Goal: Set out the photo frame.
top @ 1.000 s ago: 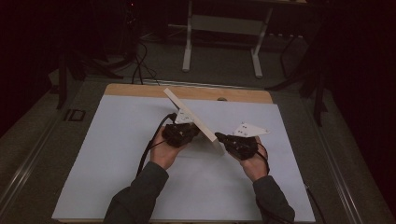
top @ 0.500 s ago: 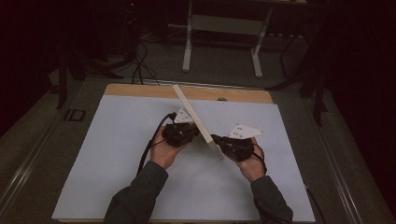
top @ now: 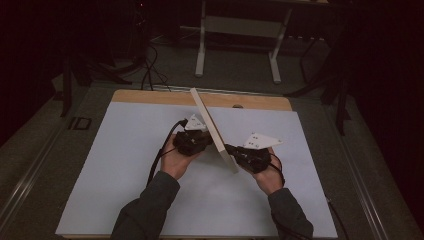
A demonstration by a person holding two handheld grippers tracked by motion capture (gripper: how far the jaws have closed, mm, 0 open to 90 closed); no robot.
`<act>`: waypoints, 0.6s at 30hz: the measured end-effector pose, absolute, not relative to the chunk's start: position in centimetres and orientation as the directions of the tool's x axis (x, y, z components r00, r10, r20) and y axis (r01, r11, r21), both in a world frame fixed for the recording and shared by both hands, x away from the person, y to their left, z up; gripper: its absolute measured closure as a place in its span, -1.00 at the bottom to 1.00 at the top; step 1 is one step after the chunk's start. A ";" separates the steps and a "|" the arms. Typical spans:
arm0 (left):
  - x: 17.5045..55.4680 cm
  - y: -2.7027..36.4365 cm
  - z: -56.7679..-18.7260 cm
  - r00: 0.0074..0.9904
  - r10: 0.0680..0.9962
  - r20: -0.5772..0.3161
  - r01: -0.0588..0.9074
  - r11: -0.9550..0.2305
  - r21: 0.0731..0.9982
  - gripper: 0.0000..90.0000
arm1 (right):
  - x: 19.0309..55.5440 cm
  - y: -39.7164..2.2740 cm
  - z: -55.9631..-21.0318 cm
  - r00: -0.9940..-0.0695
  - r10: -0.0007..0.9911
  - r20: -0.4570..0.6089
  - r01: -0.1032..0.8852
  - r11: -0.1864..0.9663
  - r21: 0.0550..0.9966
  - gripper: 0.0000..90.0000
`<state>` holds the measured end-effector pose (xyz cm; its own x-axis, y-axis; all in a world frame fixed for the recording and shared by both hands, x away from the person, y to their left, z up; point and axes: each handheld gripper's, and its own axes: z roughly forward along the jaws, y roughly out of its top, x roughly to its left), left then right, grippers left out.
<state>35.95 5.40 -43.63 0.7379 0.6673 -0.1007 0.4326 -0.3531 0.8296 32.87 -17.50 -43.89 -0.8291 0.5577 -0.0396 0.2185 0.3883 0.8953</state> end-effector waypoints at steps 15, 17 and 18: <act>36.5 5.8 -43.8 0.739 0.661 -0.131 0.442 -0.328 0.835 1.00 | 32.9 -16.8 -43.7 -0.842 0.538 -0.044 0.209 0.401 0.892 1.00; 36.5 5.9 -43.8 0.739 0.660 -0.134 0.442 -0.326 0.835 1.00 | 32.9 -16.7 -43.7 -0.844 0.535 -0.044 0.209 0.403 0.891 1.00; 36.6 5.9 -43.9 0.739 0.659 -0.136 0.443 -0.324 0.836 1.00 | 32.9 -16.7 -43.7 -0.844 0.534 -0.046 0.208 0.405 0.891 1.00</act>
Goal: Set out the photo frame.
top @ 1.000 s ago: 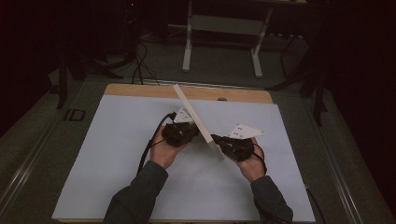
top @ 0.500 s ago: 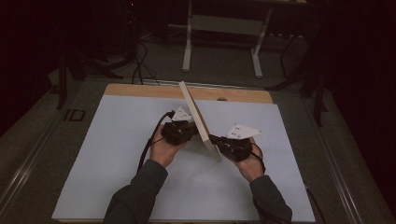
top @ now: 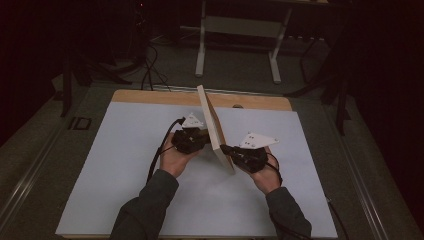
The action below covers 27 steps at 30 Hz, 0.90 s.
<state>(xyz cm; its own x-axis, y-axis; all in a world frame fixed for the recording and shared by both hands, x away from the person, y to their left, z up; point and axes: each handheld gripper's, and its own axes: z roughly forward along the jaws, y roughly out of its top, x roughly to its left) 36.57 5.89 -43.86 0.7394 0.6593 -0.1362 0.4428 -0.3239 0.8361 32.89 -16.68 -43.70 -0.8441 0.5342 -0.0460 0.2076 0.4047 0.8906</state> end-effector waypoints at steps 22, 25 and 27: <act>37.4 6.8 -44.1 0.734 0.649 -0.200 0.473 -0.278 0.836 1.00 | 33.1 -15.5 -43.6 -0.851 0.524 -0.046 0.204 0.409 0.889 1.00; 37.5 6.9 -44.2 0.733 0.648 -0.207 0.477 -0.272 0.836 1.00 | 33.1 -15.3 -43.7 -0.851 0.523 -0.048 0.202 0.410 0.889 1.00; 37.6 6.9 -44.2 0.733 0.648 -0.208 0.477 -0.271 0.836 1.00 | 33.1 -15.2 -43.7 -0.849 0.526 -0.047 0.203 0.409 0.890 1.00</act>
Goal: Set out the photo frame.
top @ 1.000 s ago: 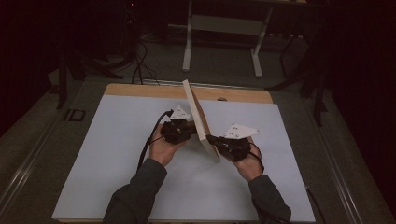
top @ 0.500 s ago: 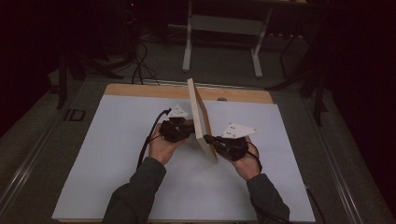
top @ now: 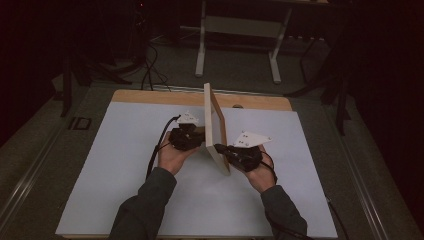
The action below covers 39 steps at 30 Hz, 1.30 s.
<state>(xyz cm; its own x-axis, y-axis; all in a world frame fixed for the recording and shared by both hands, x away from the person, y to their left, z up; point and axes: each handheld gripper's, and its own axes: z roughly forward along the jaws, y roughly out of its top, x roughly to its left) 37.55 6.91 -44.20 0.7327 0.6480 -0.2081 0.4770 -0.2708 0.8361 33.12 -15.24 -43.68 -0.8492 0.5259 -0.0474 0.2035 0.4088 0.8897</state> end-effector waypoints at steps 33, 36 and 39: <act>37.1 9.9 -43.0 0.585 0.754 -0.297 0.539 -0.089 0.837 0.25 | 34.0 -16.7 -44.9 -0.795 0.607 -0.028 0.289 0.418 0.862 0.54; 37.0 10.3 -42.7 0.566 0.757 -0.326 0.550 -0.053 0.833 0.18 | 34.0 -17.1 -45.0 -0.786 0.617 -0.021 0.299 0.411 0.861 0.47; 36.8 10.5 -42.4 0.551 0.762 -0.340 0.551 -0.027 0.834 0.13 | 34.1 -17.6 -45.1 -0.781 0.625 -0.019 0.306 0.409 0.859 0.42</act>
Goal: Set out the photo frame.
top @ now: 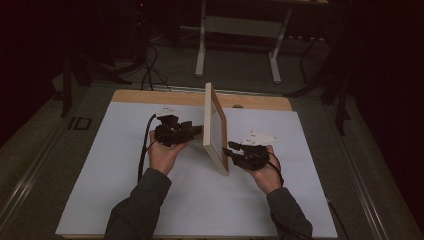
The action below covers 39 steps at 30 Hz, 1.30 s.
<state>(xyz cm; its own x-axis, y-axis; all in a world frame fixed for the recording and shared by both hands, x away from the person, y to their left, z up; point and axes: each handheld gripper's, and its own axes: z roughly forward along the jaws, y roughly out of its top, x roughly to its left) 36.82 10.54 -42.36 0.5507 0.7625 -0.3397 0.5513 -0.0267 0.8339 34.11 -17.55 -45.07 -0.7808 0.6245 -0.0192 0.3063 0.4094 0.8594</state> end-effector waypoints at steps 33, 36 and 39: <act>34.3 6.0 -39.6 0.535 0.793 -0.291 0.554 -0.068 0.830 -0.45 | 34.3 -19.3 -45.6 -0.752 0.659 -0.002 0.344 0.395 0.852 0.32; 34.0 5.4 -39.8 0.549 0.791 -0.270 0.546 -0.095 0.832 -0.45 | 34.2 -19.4 -45.6 -0.753 0.658 0.000 0.344 0.394 0.853 0.32; 33.7 4.9 -40.0 0.559 0.790 -0.254 0.543 -0.117 0.831 -0.44 | 34.2 -19.4 -45.6 -0.755 0.656 0.002 0.345 0.393 0.852 0.32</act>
<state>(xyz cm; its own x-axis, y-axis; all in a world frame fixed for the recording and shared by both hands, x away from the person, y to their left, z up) 33.70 4.85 -40.04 0.5587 0.7896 -0.2537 0.5433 -0.1173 0.8313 34.22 -19.39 -45.65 -0.7546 0.6562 0.0025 0.3447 0.3932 0.8524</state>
